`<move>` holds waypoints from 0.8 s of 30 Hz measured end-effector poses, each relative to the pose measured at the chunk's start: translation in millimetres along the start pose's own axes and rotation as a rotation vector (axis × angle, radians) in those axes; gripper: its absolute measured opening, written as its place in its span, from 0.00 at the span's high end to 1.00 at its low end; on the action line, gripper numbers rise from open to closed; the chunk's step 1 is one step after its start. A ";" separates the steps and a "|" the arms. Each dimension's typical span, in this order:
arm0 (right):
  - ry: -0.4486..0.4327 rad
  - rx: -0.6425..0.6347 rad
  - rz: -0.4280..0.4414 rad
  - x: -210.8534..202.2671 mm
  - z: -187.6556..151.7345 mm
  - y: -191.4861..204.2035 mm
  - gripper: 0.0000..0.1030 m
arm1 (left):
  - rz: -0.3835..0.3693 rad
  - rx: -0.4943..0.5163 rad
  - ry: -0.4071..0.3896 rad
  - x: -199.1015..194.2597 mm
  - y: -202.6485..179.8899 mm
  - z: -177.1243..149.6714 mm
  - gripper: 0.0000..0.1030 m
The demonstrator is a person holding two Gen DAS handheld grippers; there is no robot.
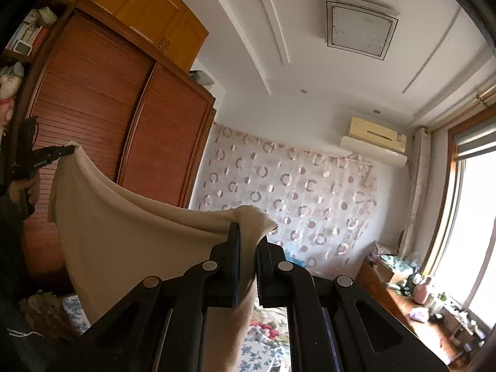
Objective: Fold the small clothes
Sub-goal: 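Lift the held shirt high with both grippers and shake it out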
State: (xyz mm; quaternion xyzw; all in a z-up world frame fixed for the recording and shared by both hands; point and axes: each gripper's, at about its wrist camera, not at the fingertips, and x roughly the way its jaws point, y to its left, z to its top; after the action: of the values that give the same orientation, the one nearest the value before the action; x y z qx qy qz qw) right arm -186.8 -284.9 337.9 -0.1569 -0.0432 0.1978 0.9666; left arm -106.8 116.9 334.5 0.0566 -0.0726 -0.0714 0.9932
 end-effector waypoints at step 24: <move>0.426 0.155 0.047 264.7 -194.5 -23.0 0.92 | 0.055 -0.073 0.575 282.4 29.2 -256.6 0.92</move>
State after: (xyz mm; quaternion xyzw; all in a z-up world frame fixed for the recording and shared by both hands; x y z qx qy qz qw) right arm 93.0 -255.8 166.8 -0.1212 0.1808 0.1854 0.9582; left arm 212.7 129.5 124.2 0.0368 0.2130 -0.0279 0.9760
